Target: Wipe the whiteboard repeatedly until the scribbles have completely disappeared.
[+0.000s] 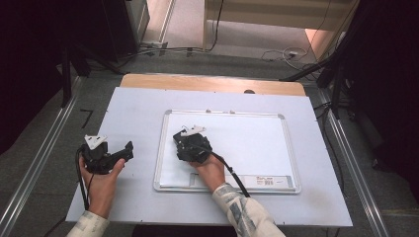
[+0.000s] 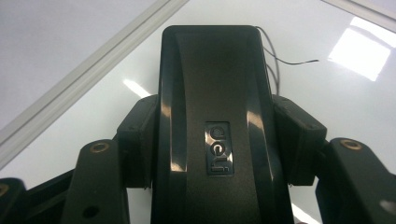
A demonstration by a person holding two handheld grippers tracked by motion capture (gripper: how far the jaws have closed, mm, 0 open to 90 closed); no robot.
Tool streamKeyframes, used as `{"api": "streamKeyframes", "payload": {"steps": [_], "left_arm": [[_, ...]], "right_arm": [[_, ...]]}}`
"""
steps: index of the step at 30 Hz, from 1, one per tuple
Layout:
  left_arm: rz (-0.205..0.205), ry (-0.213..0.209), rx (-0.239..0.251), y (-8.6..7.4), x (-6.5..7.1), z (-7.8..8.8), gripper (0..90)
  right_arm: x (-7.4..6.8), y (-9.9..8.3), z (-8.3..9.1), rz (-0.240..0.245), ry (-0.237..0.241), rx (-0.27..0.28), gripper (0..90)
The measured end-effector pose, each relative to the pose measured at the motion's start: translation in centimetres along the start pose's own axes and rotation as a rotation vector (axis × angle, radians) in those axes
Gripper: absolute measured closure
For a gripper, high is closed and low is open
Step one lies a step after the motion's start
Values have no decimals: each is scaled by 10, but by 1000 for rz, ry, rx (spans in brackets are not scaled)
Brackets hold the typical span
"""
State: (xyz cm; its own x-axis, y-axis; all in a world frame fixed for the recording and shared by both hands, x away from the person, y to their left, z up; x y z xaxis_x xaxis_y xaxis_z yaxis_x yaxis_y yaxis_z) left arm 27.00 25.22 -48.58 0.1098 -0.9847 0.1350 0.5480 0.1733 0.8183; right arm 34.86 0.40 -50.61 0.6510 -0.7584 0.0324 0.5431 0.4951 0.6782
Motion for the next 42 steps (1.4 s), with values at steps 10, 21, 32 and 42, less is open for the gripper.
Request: {"api": "streamKeyframes", "payload": {"steps": [10,21,32,42], "left_arm": [[2,-1,1,0,0,0,80],[7,0,3,0,-2,2,80],[8,0,3,0,-3,2,80],[-5,-2,-1,0,1,0,80]], "right_arm": [[-18,0,-1,29,22,6,377],[7,6,-6,10,13,8,377],[32,15,-13,-51,-21,2,377],[0,12,-11,-6,4,-5,378]]}}
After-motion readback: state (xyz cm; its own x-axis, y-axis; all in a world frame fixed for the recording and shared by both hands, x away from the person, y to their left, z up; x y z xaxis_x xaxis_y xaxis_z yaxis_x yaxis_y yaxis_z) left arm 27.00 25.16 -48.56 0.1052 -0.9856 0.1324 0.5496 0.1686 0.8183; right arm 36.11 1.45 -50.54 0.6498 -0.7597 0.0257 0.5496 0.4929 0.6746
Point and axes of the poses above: each handheld gripper's, and its own axes: z roughly backward along the jaws, y roughly out of its top, x roughly to its right, the point moved 2 cm from there along -z, roughly forward along the jaws
